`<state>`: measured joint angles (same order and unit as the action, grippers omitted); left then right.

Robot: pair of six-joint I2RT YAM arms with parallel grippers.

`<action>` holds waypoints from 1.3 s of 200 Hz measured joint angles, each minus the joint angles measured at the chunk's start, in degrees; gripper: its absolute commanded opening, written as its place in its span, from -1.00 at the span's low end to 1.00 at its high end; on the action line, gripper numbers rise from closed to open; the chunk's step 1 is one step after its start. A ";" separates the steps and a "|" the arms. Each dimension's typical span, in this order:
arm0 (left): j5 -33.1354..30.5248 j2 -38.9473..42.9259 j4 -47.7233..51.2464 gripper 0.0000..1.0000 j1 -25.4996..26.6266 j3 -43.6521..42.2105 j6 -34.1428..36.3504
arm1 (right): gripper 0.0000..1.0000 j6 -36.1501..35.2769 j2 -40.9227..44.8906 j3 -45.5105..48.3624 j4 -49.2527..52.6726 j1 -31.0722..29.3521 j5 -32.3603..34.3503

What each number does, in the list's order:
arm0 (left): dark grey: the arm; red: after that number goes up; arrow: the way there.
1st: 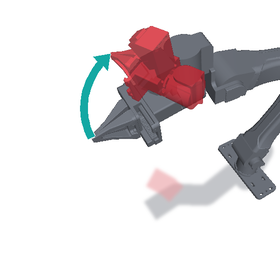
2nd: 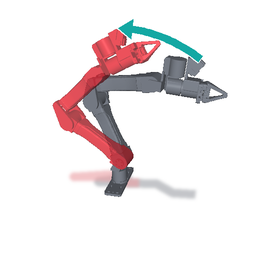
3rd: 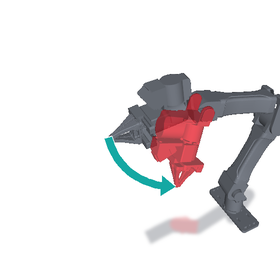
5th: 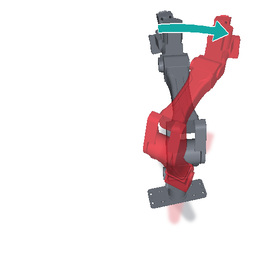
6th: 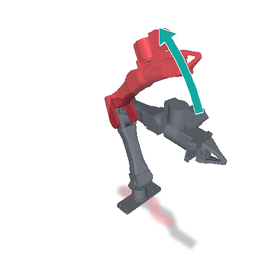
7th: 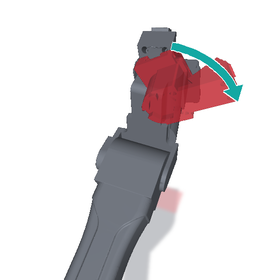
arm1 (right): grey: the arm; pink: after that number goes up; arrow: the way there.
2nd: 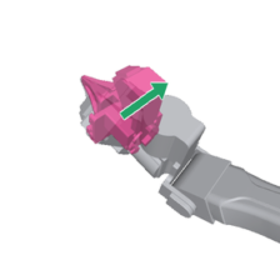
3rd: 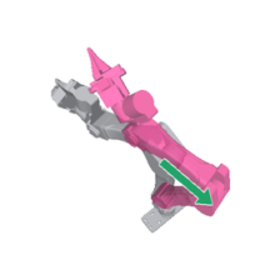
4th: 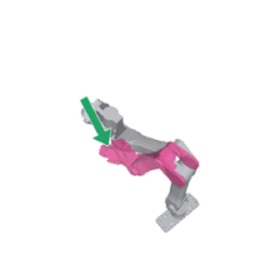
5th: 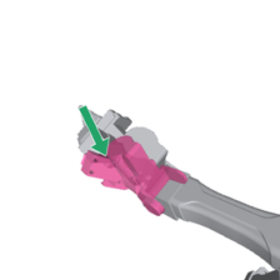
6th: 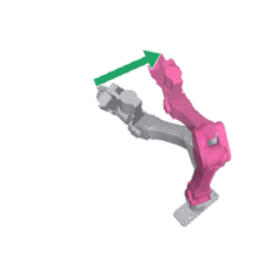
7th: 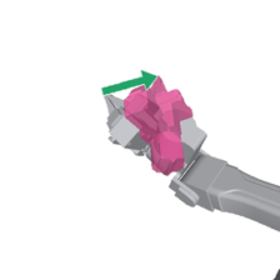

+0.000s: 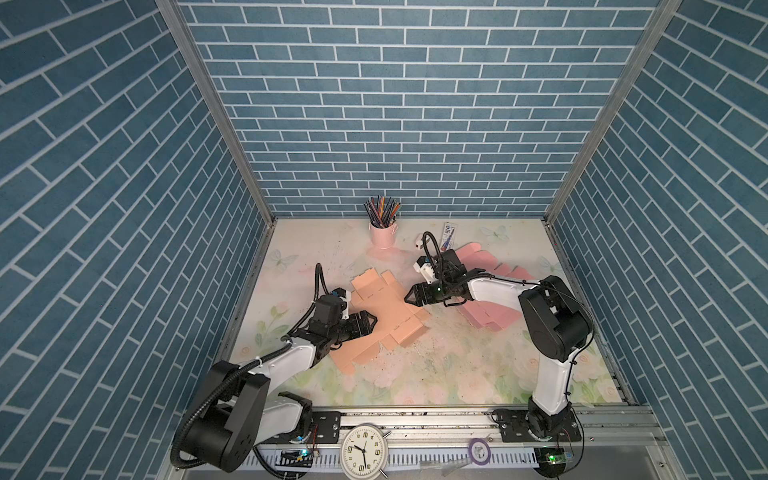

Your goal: Fold the paper box

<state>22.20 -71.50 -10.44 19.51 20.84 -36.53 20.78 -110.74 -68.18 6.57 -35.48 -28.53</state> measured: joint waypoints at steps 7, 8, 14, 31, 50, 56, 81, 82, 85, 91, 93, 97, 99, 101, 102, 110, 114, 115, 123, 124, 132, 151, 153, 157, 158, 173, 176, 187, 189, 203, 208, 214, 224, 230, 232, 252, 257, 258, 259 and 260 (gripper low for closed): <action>-0.02 -0.42 -0.26 0.69 0.00 0.00 -0.02 | 0.44 0.00 -0.35 -0.09 -0.11 0.22 0.00; -0.02 -0.48 -0.35 0.69 -0.02 0.00 -0.02 | 0.44 0.00 -0.39 -0.09 -0.11 0.26 0.00; -0.09 -0.68 -0.79 0.69 0.00 0.00 -0.02 | 0.44 0.00 -0.66 -0.15 -0.15 0.44 0.00; -0.13 -1.42 -1.90 0.69 0.00 0.02 0.00 | 0.43 -0.02 -1.40 -0.24 -0.13 0.76 0.00; -0.20 -2.49 -3.45 0.69 0.00 0.07 0.09 | 0.43 0.00 -1.75 -0.22 -0.13 0.92 0.00; -0.22 -2.73 -3.89 0.69 0.00 0.09 0.09 | 0.43 0.00 -1.77 -0.17 -0.13 0.98 0.00; -0.20 -4.22 -5.20 0.69 -0.02 0.66 0.24 | 0.40 0.07 -1.53 1.49 -2.34 1.01 -1.20; -0.22 -4.31 -5.25 0.69 -0.02 0.70 0.26 | 0.40 0.09 -1.46 1.70 -2.56 1.01 -1.36; -0.22 -4.48 -5.35 0.69 -0.02 0.79 0.31 | 0.40 0.17 -1.29 2.12 -3.02 1.01 -1.55; -0.22 -4.79 -5.51 0.68 -0.02 0.98 0.33 | 0.37 0.39 -0.85 3.17 -3.96 1.01 -2.21; -0.22 -4.90 -5.55 0.68 -0.02 1.05 0.35 | 0.37 0.50 -0.68 3.54 -4.31 1.01 -2.36; -0.24 -5.05 -5.60 0.68 -0.02 1.18 0.39 | 0.35 0.52 -0.31 4.31 -4.83 1.01 -2.84; -0.26 -5.16 -5.62 0.69 0.00 1.25 0.44 | 0.34 0.66 -0.09 4.76 -5.11 0.98 -2.97; -0.24 -5.25 -5.70 0.69 0.00 1.33 0.48 | 0.34 0.92 0.15 5.25 -5.38 0.98 -3.28; -0.24 -5.29 -5.70 0.68 0.00 1.33 0.48 | 0.34 0.96 0.22 5.40 -5.46 0.98 -3.39; -0.31 -5.70 -5.79 0.68 0.00 1.64 0.66 | 0.32 1.57 1.18 7.17 -6.38 0.98 -4.22; -0.33 -5.92 -5.81 0.69 0.00 1.81 0.81 | 0.31 1.86 1.73 8.11 -6.91 0.98 -4.50; -0.33 -5.97 -5.81 0.69 0.00 1.86 0.83 | 0.30 1.95 1.81 8.26 -6.97 0.98 -4.61; -0.42 -6.43 -5.84 0.68 -0.02 2.25 1.07 | 0.26 2.54 2.91 9.97 -7.63 0.98 -5.22; -0.46 -6.47 -5.81 0.68 0.00 2.29 1.09 | 0.26 2.58 2.99 10.10 -7.67 0.98 -5.25; -0.50 -7.08 -5.90 0.68 0.00 2.71 1.31 | 0.24 3.06 3.89 11.61 -8.22 0.96 -5.70; -0.79 -8.11 -5.97 0.68 -0.02 3.63 1.92 | 0.21 4.59 5.92 14.60 -8.94 0.59 -6.60; -0.90 -8.22 -5.95 0.67 0.00 3.69 1.95 | 0.20 4.72 6.08 14.91 -9.05 0.52 -6.69; -1.05 -8.35 -5.95 0.68 0.00 3.80 2.14 | 0.20 5.05 6.49 15.52 -9.29 0.42 -6.93; -1.07 -8.37 -5.97 0.68 0.00 3.82 2.19 | 0.20 5.09 6.56 15.61 -9.31 0.39 -6.95; -1.68 -8.79 -5.95 0.67 -0.02 4.22 2.73 | 0.17 6.34 7.69 17.51 -10.16 -0.09 -7.74; -1.70 -8.83 -5.95 0.67 -0.02 4.24 2.78 | 0.17 6.67 7.98 17.94 -10.29 -0.17 -7.96; -1.99 -8.87 -5.92 0.66 -0.02 4.31 3.06 | 0.16 7.72 8.85 19.41 -10.97 -0.50 -8.46; -2.01 -8.87 -5.92 0.66 -0.02 4.31 3.15 | 0.16 7.89 9.05 19.67 -11.02 -0.55 -8.57; -2.23 -8.98 -5.92 0.65 -0.02 4.31 3.61 | 0.16 9.11 10.40 21.42 -11.69 -0.81 -9.22; -2.29 -8.98 -5.92 0.65 -0.02 4.31 3.82 | 0.16 9.57 10.86 21.92 -11.82 -0.83 -9.33; -2.47 -8.98 -5.86 0.65 0.00 4.31 4.00 | 0.16 10.05 11.37 22.34 -11.93 -0.81 -9.42; -3.04 -8.96 -5.68 0.64 0.22 4.33 4.42 | 0.16 10.62 12.31 22.80 -12.17 -0.55 -9.62; -3.52 -8.94 -5.51 0.65 0.52 4.39 4.74 | 0.18 10.91 12.79 22.84 -12.15 -0.33 -9.60; -3.78 -8.92 -5.33 0.64 0.70 4.44 4.92 | 0.18 10.93 12.94 22.82 -12.17 -0.17 -9.57; -6.27 -8.76 -3.34 0.64 2.21 5.33 6.23 | 0.22 11.02 13.84 22.10 -12.22 1.77 -9.44; -6.88 -8.70 -2.84 0.65 2.60 5.53 6.62 | 0.23 11.06 13.84 21.73 -12.37 2.29 -9.42; -6.99 -8.66 -2.71 0.64 2.64 5.53 6.64 | 0.23 11.08 13.84 21.68 -12.37 2.40 -9.42; -7.13 -8.63 -2.58 0.64 2.71 5.57 6.67 | 0.23 11.13 13.84 21.57 -12.41 2.58 -9.40; -7.28 -8.59 -2.43 0.64 2.82 5.62 6.80 | 0.23 11.15 13.84 21.53 -12.41 2.67 -9.40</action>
<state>14.92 -80.09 -12.86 22.33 26.46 -29.74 31.92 -96.90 -46.65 -5.85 -32.82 -37.93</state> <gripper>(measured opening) 0.822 0.609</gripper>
